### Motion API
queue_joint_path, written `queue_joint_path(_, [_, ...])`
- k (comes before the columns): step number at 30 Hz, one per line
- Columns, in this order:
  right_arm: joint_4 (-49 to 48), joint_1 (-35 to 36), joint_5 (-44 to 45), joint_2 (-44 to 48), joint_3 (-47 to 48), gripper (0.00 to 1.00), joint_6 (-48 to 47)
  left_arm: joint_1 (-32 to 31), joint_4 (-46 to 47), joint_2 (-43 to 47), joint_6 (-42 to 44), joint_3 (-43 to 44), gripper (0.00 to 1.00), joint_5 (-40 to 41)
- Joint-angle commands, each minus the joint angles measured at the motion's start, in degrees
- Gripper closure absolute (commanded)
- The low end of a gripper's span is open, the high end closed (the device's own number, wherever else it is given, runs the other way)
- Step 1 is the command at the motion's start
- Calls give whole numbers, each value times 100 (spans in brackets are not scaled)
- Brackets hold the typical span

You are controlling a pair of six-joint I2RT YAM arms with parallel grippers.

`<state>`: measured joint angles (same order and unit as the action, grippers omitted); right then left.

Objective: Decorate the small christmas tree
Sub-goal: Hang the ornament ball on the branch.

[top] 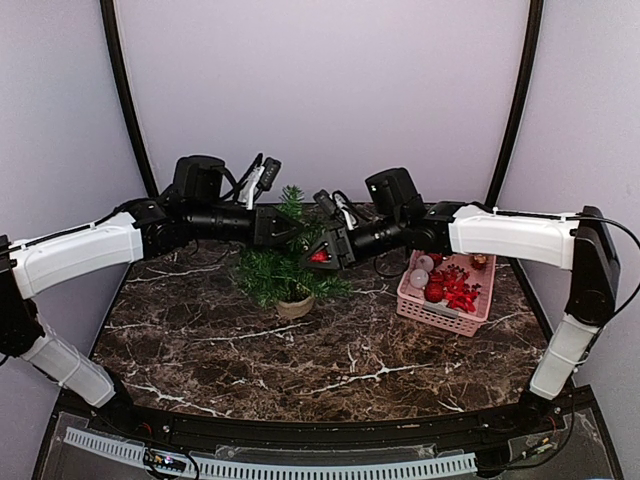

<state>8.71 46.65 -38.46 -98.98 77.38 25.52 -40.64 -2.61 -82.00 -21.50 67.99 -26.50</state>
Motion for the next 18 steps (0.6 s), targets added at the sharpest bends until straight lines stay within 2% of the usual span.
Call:
queue_joint_path(1, [-467, -8, -165, 146, -50, 64, 177, 22, 242, 357, -106, -217, 100, 78])
queue_joint_path(18, [-527, 11, -241, -165, 72, 64, 278, 21, 99, 381, -136, -199, 100, 288])
